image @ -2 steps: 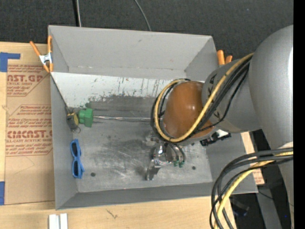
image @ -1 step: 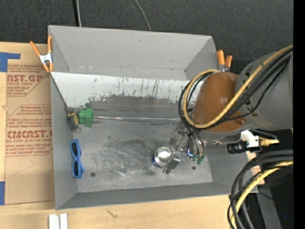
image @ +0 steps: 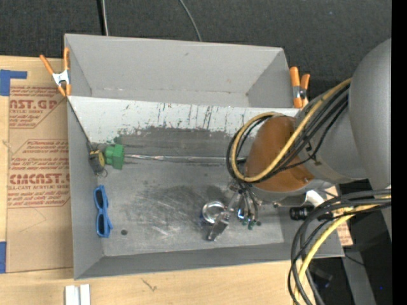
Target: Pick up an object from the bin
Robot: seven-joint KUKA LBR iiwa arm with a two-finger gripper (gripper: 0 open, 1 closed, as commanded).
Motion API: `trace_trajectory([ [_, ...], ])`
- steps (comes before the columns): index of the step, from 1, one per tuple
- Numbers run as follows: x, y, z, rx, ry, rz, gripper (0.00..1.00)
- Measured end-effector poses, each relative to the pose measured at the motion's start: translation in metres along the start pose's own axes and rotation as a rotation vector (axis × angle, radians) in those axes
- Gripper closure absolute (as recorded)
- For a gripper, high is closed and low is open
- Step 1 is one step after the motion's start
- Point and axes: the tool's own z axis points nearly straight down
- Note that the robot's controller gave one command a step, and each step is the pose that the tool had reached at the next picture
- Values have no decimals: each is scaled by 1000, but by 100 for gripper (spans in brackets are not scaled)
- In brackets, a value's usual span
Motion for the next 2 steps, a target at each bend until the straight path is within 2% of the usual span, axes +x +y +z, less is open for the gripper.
trace_trajectory([
  [1,-1,1,-2,-2,-1,-1,100],
  [2,16,4,-183,-1,-1,-11,100],
])
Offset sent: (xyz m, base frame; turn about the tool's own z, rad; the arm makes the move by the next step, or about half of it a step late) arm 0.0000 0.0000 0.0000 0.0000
